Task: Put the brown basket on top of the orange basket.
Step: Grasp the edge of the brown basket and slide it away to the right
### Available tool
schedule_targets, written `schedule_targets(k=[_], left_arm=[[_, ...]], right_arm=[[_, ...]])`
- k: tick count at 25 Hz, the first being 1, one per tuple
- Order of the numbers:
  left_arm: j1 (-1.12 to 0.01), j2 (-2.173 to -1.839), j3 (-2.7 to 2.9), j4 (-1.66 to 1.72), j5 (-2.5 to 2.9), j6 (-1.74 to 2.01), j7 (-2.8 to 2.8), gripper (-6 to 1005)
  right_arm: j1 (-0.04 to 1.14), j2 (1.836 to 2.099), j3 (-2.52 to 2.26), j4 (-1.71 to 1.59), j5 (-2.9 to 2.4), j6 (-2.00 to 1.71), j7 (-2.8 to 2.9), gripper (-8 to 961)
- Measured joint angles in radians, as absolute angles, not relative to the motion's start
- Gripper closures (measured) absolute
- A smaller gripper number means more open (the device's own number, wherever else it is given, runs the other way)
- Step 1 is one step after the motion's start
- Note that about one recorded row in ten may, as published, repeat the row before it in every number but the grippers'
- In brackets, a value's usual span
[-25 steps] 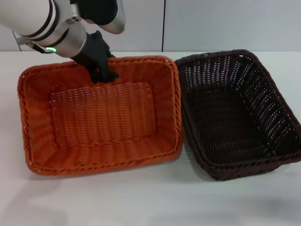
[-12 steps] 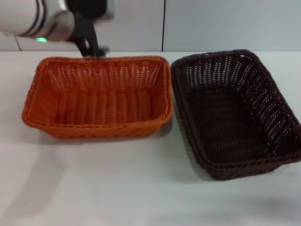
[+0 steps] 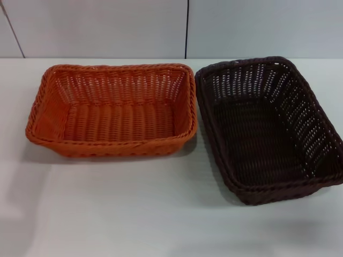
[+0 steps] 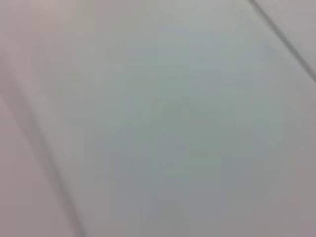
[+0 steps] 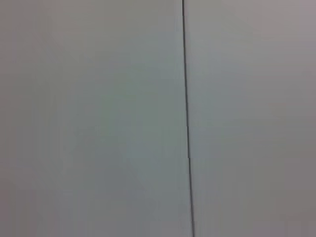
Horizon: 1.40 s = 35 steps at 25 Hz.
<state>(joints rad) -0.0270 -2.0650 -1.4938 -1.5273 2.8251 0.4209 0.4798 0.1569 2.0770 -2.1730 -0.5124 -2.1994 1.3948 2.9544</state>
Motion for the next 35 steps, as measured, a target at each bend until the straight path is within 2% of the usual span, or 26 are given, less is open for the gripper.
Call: schedule_targets(k=[3, 5, 8, 11, 12, 14, 16, 17, 19, 22, 24, 25, 26, 29, 30, 35], left_arm=[[0.059, -2.067, -1.457, -1.364, 2.793, 0.725, 0.354, 250], [0.066, -2.067, -1.448, -1.246, 2.774, 0.825, 0.322, 219], [0.046, -2.070, -1.427, -0.974, 2.706, 1.043, 0.264, 206], [0.039, -2.069, -1.419, -0.879, 2.656, 1.097, 0.222, 210], [0.036, -2.068, -1.420, -0.820, 2.637, 1.116, 0.191, 211], [0.027, -2.067, -1.428, -0.748, 2.616, 1.136, 0.161, 208], [0.018, -2.066, -1.431, -0.710, 2.599, 1.143, 0.152, 208], [0.008, -2.066, -1.432, -0.684, 2.587, 1.145, 0.148, 208], [-0.009, -2.066, -1.432, -0.645, 2.572, 1.146, 0.144, 208], [-0.017, -2.066, -1.432, -0.629, 2.565, 1.146, 0.141, 208], [-0.033, -2.066, -1.432, -0.602, 2.556, 1.146, 0.137, 208], [-0.060, -2.066, -1.432, -0.562, 2.537, 1.146, 0.135, 208], [-0.069, -2.066, -1.432, -0.549, 2.533, 1.146, 0.135, 208], [-0.090, -2.067, -1.432, -0.519, 2.520, 1.148, 0.135, 208], [-0.094, -2.067, -1.432, -0.518, 2.518, 1.149, 0.135, 208], [-0.101, -2.066, -1.435, -0.514, 2.512, 1.147, 0.134, 208]], right_arm=[[0.182, 2.062, -2.169, -0.580, -2.210, 1.394, 2.955, 236], [0.204, 2.039, -2.169, -0.633, -2.231, 1.348, 2.954, 236], [0.224, 1.983, -2.168, -0.781, -2.271, 1.165, 2.955, 236], [0.223, 1.899, -2.148, -1.017, -2.298, 0.857, 2.956, 236], [0.218, 1.879, -2.121, -1.101, -2.309, 0.739, 2.956, 236], [0.212, 1.861, -2.047, -1.253, -2.343, 0.477, 2.955, 236], [0.210, 1.867, -1.925, -1.406, -2.383, 0.153, 2.952, 236], [0.215, 1.880, -1.861, -1.471, -2.395, 0.012, 2.944, 236], [0.243, 1.930, -1.717, -1.600, -2.420, -0.303, 2.905, 236], [0.322, 2.043, -1.468, -1.753, -2.464, -0.796, 2.785, 237], [0.377, 2.073, -1.357, -1.828, -2.475, -1.085, 2.727, 237], [0.429, 2.063, -1.306, -1.870, -2.476, -1.322, 2.703, 237], [0.429, 2.063, -1.306, -1.870, -2.476, -1.322, 2.703, 237], [0.499, 2.042, -1.287, -1.885, -2.475, -1.592, 2.659, 237], [0.534, 2.043, -1.279, -1.870, -2.477, -1.751, 2.612, 237], [0.572, 2.060, -1.294, -1.849, -2.488, -1.955, 2.560, 238]])
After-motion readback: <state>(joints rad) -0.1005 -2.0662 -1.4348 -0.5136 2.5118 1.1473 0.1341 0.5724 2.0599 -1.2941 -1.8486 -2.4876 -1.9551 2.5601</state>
